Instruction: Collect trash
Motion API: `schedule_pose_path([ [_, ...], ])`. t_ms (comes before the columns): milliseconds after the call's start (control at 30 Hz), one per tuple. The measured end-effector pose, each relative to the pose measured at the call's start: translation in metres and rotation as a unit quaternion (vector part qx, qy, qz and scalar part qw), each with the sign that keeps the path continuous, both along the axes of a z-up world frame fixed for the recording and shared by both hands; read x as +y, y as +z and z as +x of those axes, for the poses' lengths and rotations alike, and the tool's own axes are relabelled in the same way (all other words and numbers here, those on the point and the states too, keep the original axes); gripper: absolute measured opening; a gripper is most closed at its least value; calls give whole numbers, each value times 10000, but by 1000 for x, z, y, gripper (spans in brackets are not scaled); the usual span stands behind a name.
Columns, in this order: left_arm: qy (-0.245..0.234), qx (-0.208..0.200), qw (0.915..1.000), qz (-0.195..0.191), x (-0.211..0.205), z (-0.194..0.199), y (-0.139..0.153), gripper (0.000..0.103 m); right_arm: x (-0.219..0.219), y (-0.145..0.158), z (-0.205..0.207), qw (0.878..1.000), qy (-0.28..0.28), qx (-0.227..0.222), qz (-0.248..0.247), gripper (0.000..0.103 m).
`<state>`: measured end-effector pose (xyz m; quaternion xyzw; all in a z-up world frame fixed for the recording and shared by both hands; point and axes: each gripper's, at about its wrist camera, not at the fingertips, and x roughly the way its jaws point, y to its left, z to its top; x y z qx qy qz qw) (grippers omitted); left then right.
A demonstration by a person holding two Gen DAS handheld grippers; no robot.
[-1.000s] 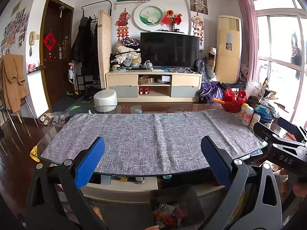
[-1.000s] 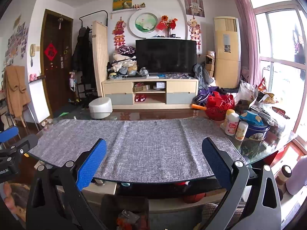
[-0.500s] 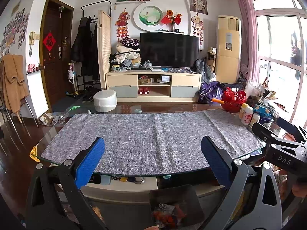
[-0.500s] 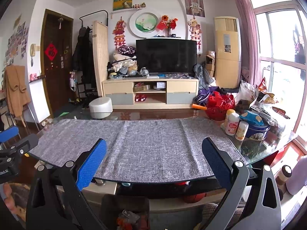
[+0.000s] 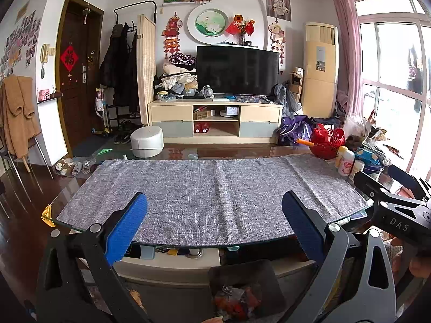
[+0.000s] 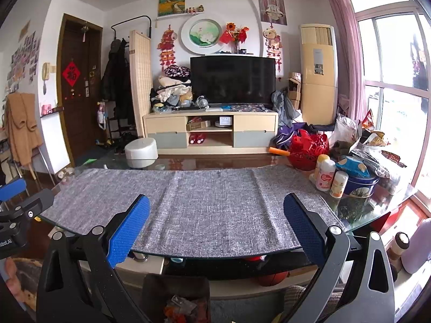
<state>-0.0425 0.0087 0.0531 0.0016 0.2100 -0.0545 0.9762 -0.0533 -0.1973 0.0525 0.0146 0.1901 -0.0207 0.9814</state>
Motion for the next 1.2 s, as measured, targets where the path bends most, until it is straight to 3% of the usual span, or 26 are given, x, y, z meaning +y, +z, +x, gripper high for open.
schedule_pose_path([
  [1200,-14,132,9999,-93,0,1,1,95,-1,2,-2,10000,0,23,11,100],
])
